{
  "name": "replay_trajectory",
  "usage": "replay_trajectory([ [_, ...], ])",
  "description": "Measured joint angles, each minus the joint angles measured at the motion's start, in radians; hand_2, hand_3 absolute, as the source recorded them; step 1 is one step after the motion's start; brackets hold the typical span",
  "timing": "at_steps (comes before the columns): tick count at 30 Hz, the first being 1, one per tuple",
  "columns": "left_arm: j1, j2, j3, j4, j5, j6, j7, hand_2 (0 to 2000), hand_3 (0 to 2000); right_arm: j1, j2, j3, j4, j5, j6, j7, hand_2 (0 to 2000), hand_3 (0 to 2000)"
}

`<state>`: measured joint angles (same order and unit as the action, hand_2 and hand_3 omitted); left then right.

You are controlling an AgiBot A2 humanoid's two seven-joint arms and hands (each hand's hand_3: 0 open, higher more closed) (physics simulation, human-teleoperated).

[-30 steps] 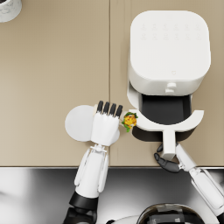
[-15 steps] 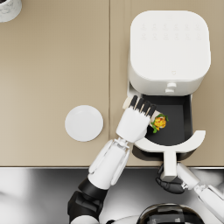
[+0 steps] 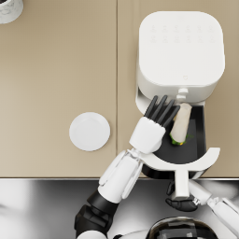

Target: Pick up the chicken rolls and place it into the air fryer

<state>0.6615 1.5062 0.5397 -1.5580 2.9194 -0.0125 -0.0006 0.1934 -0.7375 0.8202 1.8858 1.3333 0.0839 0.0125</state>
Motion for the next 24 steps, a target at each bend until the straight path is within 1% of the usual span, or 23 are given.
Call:
replay_trajectory([
  [5, -0.097, -0.057, -0.121, -0.077, 0.0, 0.01, 0.001, 0, 0, 0.026, -0.008, 0.008, -0.021, -0.002, 0.003, 0.0, 2000, 2000],
  [9, -0.157, -0.083, -0.254, -0.115, 0.0, 0.011, 0.001, 0, 0, 0.071, -0.035, 0.012, -0.069, -0.004, 0.015, -0.001, 2000, 2000],
  [11, -0.179, -0.09, -0.317, -0.124, 0.0, 0.012, 0.001, 0, 0, 0.104, -0.054, 0.012, -0.108, -0.005, 0.038, -0.001, 2000, 2000],
  [13, -0.195, -0.094, -0.367, -0.127, 0.0, 0.012, 0.001, 0, 0, 0.133, -0.073, 0.018, -0.144, -0.006, 0.027, 0.002, 2000, 2000],
  [15, -0.205, -0.096, -0.405, -0.129, 0.0, 0.012, 0.001, 0, 0, 0.153, -0.072, 0.029, -0.157, -0.011, 0.043, 0.006, 2000, 2000],
  [19, -0.213, -0.098, -0.457, -0.129, 0.0, 0.012, 0.001, 0, 0, 0.198, -0.094, 0.04, -0.206, -0.014, 0.054, 0.007, 2000, 2000],
  [21, -0.214, -0.098, -0.474, -0.13, 0.0, 0.012, 0.001, 0, 0, 0.227, -0.112, 0.04, -0.243, -0.015, 0.079, 0.004, 2000, 2000],
  [22, -0.215, -0.099, -0.482, -0.131, 0.0, 0.012, 0.001, 0, 0, 0.239, -0.122, 0.042, -0.259, -0.015, 0.074, 0.004, 2000, 2000],
  [24, -0.218, -0.099, -0.499, -0.134, 0.0, 0.012, 0.001, 0, 0, 0.259, -0.135, 0.043, -0.287, -0.015, 0.088, 0.003, 2000, 2000],
])
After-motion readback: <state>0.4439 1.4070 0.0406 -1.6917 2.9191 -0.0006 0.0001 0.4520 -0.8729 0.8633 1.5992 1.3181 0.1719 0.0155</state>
